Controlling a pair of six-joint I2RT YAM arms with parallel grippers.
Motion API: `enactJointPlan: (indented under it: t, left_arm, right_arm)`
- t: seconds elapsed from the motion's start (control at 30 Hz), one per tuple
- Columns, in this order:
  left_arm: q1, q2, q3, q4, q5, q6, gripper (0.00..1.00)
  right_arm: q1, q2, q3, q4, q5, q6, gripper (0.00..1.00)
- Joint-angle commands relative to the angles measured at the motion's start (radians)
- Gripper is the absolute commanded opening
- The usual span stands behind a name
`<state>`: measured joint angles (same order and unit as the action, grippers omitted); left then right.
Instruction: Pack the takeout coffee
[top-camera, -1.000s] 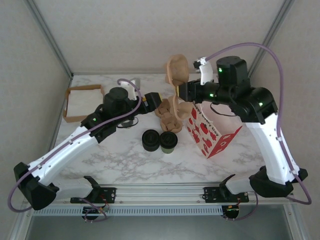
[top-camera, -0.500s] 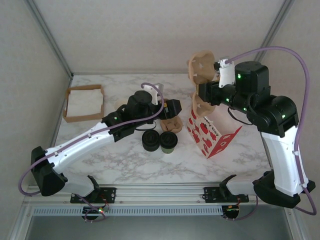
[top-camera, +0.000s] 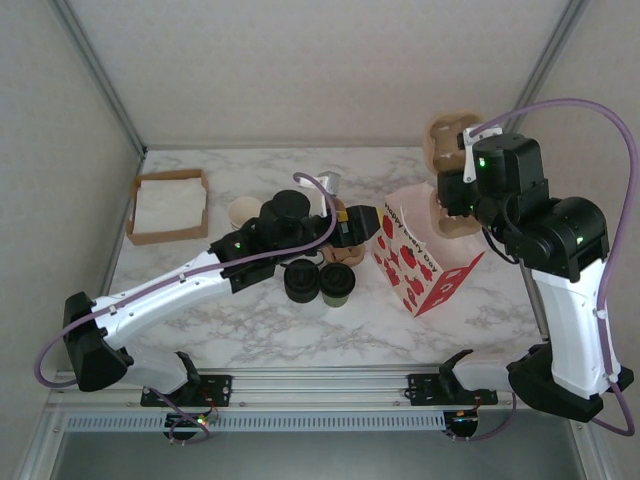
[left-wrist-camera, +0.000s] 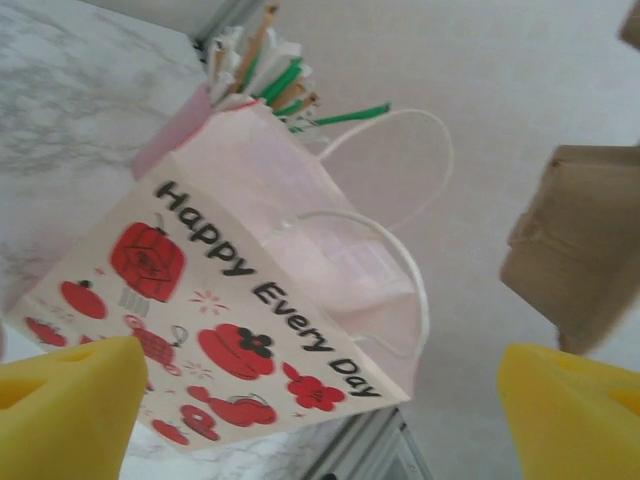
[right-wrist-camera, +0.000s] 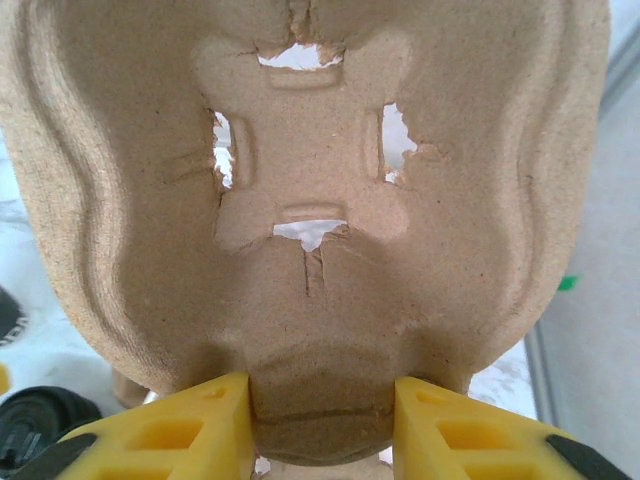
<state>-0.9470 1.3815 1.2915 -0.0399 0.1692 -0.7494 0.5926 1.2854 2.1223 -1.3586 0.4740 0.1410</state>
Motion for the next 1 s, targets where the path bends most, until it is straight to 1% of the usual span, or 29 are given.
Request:
enactJointPlan:
  t: [0.0,0.13,0.3,0.43,0.67,0.77,0.9,0.97]
  left_arm:
    - [-0.01,0.025,0.013,0.073,0.092,-0.031,0.93]
    - [-0.012,0.089,0.034,0.107,0.166,-0.063,0.91]
    - [-0.01,0.148,0.061,0.106,0.204,-0.077,0.85]
    - [-0.01,0.185,0.088,0.137,0.241,-0.09,0.82]
    - [-0.01,0.153,0.088,0.148,0.229,-0.099,0.78]
    - [-0.011,0.133,0.093,0.149,0.215,-0.097,0.78]
    - [-0.006,0.173,0.149,0.101,0.22,-0.087,0.78]
    - [-0.006,0.206,0.172,0.088,0.238,-0.09,0.73]
  right_arm:
    - [-0.018,-0.009,-0.018,-0.041,0.054,-0.002,0.37]
    - [-0.031,0.001,-0.053,-0.052,0.014,0.015,0.36]
    - [-0.048,0.012,-0.095,-0.066,-0.017,0.029,0.36]
    - [-0.055,0.024,-0.114,-0.08,-0.038,0.035,0.36]
    - [-0.059,0.029,-0.147,-0.096,-0.053,0.041,0.35]
    - [-0.06,0.028,-0.163,-0.098,-0.058,0.041,0.35]
    - [-0.063,0.028,-0.186,-0.094,-0.07,0.039,0.35]
    - [-0.066,0.031,-0.197,-0.09,-0.078,0.04,0.35]
